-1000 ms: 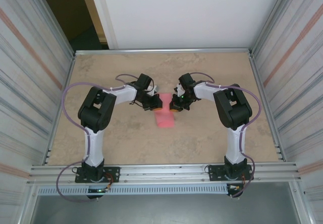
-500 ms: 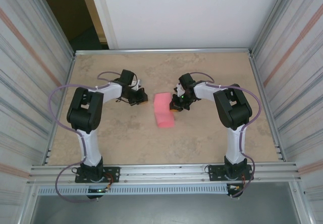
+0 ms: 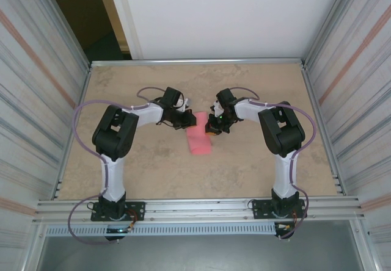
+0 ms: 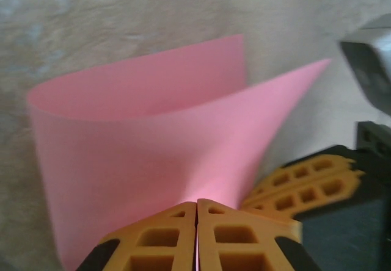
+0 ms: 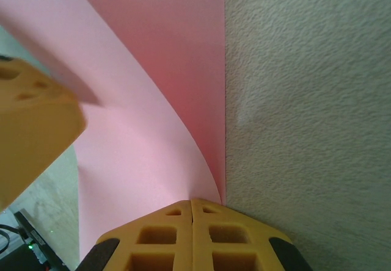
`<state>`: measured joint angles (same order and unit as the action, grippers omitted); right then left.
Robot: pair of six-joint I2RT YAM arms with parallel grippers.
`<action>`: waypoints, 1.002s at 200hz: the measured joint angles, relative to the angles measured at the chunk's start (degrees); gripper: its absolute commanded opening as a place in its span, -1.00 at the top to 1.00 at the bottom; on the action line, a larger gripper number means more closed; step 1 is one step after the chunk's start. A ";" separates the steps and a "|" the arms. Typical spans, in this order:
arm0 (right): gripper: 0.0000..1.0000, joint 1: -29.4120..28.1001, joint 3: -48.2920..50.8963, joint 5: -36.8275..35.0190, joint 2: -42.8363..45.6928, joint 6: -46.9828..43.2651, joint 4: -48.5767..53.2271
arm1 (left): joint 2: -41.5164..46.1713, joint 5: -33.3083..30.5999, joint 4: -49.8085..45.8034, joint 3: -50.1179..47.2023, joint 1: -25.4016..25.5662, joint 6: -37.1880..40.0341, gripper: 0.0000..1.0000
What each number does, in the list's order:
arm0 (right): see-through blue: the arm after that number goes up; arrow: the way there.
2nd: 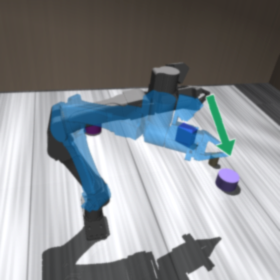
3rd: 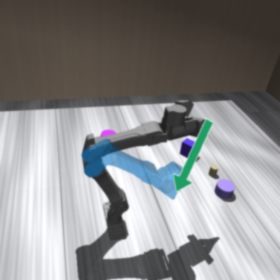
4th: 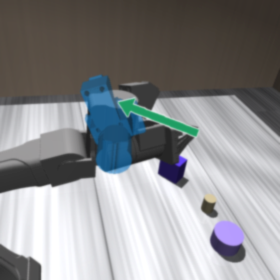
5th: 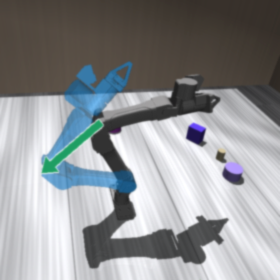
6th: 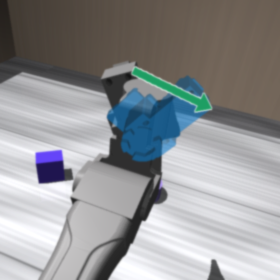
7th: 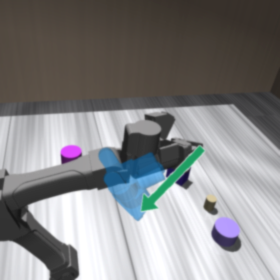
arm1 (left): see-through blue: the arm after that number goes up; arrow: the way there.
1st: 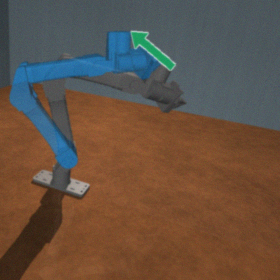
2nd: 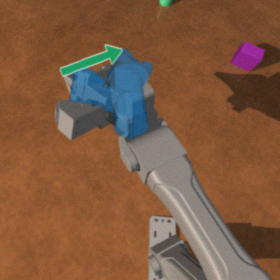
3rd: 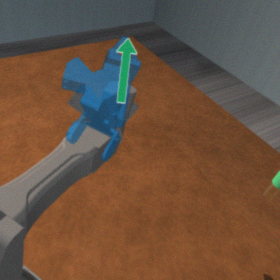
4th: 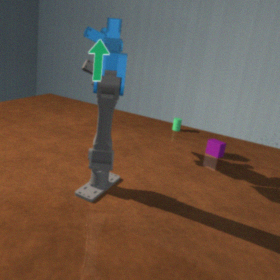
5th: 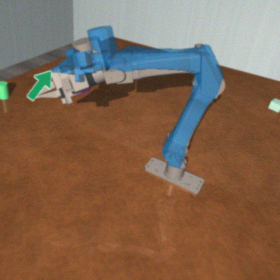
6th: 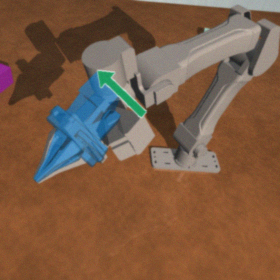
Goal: Fold a paper plane with a square sheet of paper (pick it up from the middle)
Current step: First fold the square sheet of paper in half at the center of the table.
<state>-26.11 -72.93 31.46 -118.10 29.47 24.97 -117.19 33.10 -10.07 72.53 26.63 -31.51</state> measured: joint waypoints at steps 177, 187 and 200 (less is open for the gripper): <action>0.88 0.24 0.00 0.09 0.00 -0.22 -0.46 | 1.86 -3.21 -4.02 5.07 -6.34 1.70 0.83; 0.88 0.24 0.00 0.07 -0.02 -0.22 -0.48 | 1.90 -2.64 -2.93 5.05 -4.72 1.27 0.83; 0.88 0.24 0.00 0.07 -0.02 -0.22 -0.46 | 1.36 -2.10 -2.16 5.09 -2.84 0.79 0.83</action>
<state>-25.87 -72.93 31.53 -118.13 29.26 24.51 -115.83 31.00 -12.23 77.62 23.79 -30.72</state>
